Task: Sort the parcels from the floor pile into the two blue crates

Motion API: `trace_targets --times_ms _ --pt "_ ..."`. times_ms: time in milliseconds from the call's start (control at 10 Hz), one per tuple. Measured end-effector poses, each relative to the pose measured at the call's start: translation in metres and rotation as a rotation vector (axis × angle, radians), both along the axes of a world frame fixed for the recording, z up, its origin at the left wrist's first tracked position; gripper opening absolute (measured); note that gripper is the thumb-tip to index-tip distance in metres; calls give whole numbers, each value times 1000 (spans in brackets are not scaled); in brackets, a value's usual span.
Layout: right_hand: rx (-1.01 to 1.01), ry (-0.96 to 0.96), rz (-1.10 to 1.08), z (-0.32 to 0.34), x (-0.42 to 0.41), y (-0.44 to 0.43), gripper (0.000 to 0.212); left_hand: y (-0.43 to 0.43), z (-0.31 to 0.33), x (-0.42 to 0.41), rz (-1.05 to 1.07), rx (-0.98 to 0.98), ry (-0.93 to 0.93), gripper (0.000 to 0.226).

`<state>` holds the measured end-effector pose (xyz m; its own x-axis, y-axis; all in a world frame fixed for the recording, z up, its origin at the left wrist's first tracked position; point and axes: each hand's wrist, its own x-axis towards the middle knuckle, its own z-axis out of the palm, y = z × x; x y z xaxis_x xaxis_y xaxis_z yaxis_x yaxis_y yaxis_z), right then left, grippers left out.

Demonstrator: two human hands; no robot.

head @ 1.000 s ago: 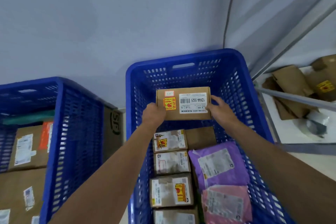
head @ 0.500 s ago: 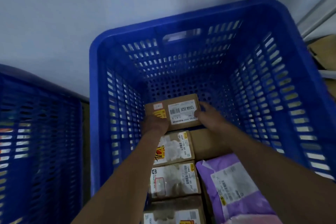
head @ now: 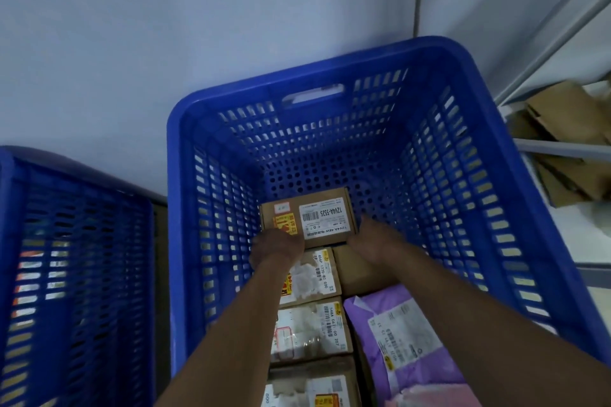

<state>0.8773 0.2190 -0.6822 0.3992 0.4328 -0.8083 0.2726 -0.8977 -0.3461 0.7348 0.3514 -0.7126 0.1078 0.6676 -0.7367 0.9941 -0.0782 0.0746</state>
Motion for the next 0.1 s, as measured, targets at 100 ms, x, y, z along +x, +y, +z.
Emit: trace_targets --times_ms 100 --pt "15 -20 -11 33 -7 -11 61 -1 40 0 19 25 -87 64"
